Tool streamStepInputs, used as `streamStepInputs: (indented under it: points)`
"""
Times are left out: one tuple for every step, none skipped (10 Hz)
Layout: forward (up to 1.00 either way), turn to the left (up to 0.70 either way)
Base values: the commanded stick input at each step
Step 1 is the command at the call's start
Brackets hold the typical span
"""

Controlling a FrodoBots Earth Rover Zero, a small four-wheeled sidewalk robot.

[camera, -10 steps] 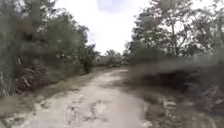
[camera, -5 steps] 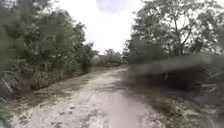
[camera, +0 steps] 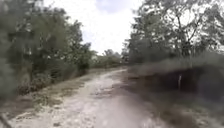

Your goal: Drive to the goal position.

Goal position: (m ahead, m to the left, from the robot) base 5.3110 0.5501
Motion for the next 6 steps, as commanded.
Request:
streamStepInputs:
  points:
    - [0.7, 0.0]
    - [0.7, 0.0]
    - [0.7, 0.0]
    - [0.7, 0.0]
    - [0.7, 0.0]
    - [0.7, 0.0]
